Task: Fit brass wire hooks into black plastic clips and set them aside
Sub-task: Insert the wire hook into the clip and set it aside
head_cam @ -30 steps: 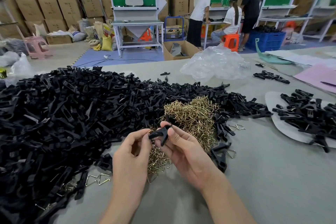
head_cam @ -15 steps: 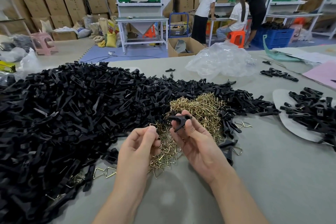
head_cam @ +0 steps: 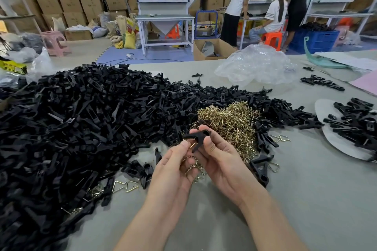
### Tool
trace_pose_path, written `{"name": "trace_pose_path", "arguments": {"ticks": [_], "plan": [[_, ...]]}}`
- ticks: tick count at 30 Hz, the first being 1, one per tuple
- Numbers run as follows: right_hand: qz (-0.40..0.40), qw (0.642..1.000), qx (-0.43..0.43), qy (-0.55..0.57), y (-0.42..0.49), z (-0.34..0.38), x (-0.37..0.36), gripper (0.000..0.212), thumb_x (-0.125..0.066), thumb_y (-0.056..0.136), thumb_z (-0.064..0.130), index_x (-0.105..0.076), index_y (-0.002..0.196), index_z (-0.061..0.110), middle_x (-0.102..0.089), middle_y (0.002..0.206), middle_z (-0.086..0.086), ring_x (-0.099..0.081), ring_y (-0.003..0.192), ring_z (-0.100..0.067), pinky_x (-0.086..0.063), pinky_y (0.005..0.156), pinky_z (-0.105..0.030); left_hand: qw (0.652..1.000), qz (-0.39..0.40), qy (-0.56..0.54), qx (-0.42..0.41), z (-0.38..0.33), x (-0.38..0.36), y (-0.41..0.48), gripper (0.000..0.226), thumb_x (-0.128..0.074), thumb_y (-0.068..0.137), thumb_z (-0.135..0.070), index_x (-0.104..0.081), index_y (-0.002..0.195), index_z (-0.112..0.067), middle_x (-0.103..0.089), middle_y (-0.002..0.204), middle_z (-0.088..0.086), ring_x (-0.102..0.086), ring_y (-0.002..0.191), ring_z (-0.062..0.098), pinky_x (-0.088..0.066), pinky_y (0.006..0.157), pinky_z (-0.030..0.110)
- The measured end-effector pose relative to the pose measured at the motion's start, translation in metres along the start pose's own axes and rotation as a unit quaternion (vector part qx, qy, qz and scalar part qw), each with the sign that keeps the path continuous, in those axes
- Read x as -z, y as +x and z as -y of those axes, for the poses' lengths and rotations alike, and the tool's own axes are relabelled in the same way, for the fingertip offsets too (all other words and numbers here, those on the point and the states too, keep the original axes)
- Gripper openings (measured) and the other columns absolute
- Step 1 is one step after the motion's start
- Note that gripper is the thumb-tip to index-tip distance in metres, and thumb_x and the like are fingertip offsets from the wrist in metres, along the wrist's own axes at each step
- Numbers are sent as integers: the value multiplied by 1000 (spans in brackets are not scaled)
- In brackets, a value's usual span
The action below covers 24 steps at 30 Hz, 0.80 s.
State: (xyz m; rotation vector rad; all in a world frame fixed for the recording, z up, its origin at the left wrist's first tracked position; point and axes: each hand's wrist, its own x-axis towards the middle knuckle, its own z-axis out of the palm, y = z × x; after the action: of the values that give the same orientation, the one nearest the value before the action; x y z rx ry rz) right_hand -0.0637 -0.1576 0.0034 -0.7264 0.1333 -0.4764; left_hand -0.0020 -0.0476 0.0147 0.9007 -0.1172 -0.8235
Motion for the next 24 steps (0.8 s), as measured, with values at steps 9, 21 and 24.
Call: {"name": "trace_pose_path", "arguments": {"ticks": [9, 21, 24], "plan": [[12, 998, 23, -50, 1, -5, -3, 25, -59, 88, 5, -76, 105, 12, -70, 121, -16, -70, 106, -25, -58, 90, -29, 996, -68, 1, -55, 6, -3, -1, 26, -63, 95, -17, -66, 70, -21, -62, 68, -5, -54, 57, 3, -47, 59, 19], [2, 997, 41, -72, -1, -4, -4, 24, -60, 88, 8, -76, 105, 14, -71, 118, -15, -71, 103, -24, -57, 89, -29, 995, -58, 52, -59, 7, 0, -2, 21, -64, 95, -19, -70, 75, -21, -63, 70, -4, -54, 58, 4, -47, 58, 21], [7, 996, 38, -85, -1, -6, -4, 25, -60, 90, 8, -78, 104, 17, -72, 117, -12, -70, 106, -23, -56, 89, -26, 990, -90, 72, -81, 11, 0, -2, 19, -66, 93, -20, -64, 74, -19, -58, 64, -3, -51, 53, 4, -44, 56, 21]]}}
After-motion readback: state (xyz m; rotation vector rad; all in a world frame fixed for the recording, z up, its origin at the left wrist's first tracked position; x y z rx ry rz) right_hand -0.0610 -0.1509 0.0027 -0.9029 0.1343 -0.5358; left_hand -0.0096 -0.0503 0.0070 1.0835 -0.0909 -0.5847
